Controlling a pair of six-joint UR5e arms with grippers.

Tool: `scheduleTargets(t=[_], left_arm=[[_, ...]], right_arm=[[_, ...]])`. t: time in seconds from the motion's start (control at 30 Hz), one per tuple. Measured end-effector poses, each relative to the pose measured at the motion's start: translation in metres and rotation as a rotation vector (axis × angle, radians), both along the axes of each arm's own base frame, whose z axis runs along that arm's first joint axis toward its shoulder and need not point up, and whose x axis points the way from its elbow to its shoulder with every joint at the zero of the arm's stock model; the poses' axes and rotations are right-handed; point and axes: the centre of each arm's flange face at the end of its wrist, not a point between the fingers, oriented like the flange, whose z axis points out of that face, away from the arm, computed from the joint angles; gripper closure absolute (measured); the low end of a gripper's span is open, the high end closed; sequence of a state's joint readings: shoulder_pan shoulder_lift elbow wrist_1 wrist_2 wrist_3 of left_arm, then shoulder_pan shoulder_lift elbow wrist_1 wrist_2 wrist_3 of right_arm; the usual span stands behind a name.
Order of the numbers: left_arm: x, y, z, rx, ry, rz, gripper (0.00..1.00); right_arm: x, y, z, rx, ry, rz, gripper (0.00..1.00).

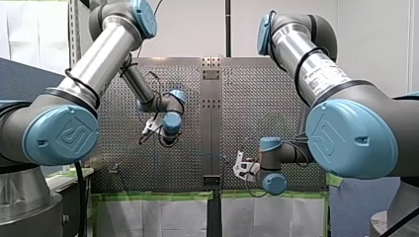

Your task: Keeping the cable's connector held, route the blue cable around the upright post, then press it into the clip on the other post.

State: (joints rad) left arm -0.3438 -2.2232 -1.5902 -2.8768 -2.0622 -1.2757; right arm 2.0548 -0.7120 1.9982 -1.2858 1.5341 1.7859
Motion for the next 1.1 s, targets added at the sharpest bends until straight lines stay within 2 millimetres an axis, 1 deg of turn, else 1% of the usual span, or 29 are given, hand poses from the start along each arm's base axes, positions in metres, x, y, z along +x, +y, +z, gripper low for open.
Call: scheduleTargets(t=[0.13,0.2,0.37,0.53,0.67,0.8,0.9,1.1], left_arm=[[0.000,-0.012,-0.019,-0.026,0.010,-0.020,0.00],[0.002,-0.018,-0.025,-0.050,-0.001,-0.027,0.00],[0.007,-0.029,-0.025,-0.106,-0.030,-0.030,0.00],[0.011,-0.041,-0.034,-0.121,-0.023,-0.037,0.00],[0.010,-0.060,-0.045,-0.122,-0.014,-0.060,0.00],[0.011,-0.079,-0.061,-0.148,-0.024,-0.077,0.00],[0.014,-0.086,-0.072,-0.167,-0.030,-0.080,0.00],[0.016,-0.089,-0.078,-0.180,-0.029,-0.089,0.00]], right_arm=[[0.000,0.000,0.000,-0.001,0.000,0.001,1.00],[0.000,0.000,0.000,-0.001,0.000,0.001,1.00],[0.000,0.000,0.000,-0.004,0.001,0.001,1.00],[0.000,-0.001,0.001,-0.007,0.001,0.001,1.00],[0.001,0.000,0.001,-0.008,0.001,0.008,1.00],[0.002,0.000,0.000,-0.011,0.008,0.014,1.00],[0.002,0.001,0.000,-0.013,0.014,0.019,1.00],[0.003,0.001,0.001,-0.021,0.024,0.027,1.00]])
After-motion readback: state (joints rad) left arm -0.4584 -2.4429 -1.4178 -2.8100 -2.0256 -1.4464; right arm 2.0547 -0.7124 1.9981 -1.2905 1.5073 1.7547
